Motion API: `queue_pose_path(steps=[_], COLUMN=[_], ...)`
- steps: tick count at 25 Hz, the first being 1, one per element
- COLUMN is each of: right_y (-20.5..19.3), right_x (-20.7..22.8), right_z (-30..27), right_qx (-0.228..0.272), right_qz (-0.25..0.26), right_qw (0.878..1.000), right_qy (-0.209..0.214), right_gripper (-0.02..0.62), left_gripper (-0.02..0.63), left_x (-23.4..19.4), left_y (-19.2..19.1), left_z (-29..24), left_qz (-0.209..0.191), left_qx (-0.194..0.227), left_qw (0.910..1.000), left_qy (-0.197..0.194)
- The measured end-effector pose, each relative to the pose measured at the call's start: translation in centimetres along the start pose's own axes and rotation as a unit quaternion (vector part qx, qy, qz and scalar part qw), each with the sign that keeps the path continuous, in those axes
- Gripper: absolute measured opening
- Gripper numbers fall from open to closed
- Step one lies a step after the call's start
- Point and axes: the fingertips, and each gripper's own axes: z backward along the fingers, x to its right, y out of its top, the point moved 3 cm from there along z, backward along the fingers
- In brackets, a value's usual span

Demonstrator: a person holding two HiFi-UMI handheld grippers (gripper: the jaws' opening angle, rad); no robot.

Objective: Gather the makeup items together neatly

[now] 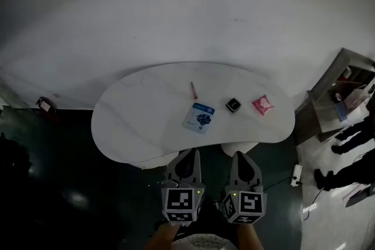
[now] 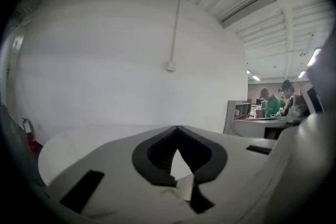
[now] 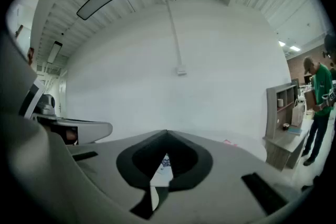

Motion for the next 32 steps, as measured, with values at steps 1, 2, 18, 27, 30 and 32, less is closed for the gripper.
queue_pose_path(steps=[1, 2, 18, 27, 30, 32], right_y=[0.0, 0.0, -0.4, -0.7, -1.0, -1.2], right_x=[0.0, 0.0, 1.6, 3.5, 3.9, 4.1], right_z=[0.0, 0.0, -0.8, -2.1, -2.5, -2.6], right_qx=[0.001, 0.002, -0.008, -0.017, -0.024, -0.027], right_qz=[0.0, 0.001, 0.003, 0.008, 0.007, 0.006], right_qw=[1.0, 1.0, 1.0, 0.999, 0.998, 0.998], right_qy=[0.0, -0.001, 0.01, 0.045, 0.058, 0.065], right_gripper=[0.0, 0.0, 0.002, 0.003, 0.003, 0.003], left_gripper=[0.018, 0.018, 0.018, 0.018, 0.018, 0.018], left_x=[0.0, 0.1, 1.2, 2.2, 2.2, 2.2], left_y=[0.0, -0.1, -0.5, -0.9, -1.2, -1.3], left_z=[0.0, 0.1, -1.1, -2.2, -2.1, -1.9], left_qz=[0.0, -0.001, -0.005, -0.005, -0.008, -0.007], left_qx=[0.001, 0.001, -0.005, -0.01, -0.011, -0.011], left_qw=[1.0, 1.0, 0.9999, 0.9989, 0.9978, 0.9971], left_qy=[0.0, 0.0, 0.011, 0.046, 0.065, 0.075])
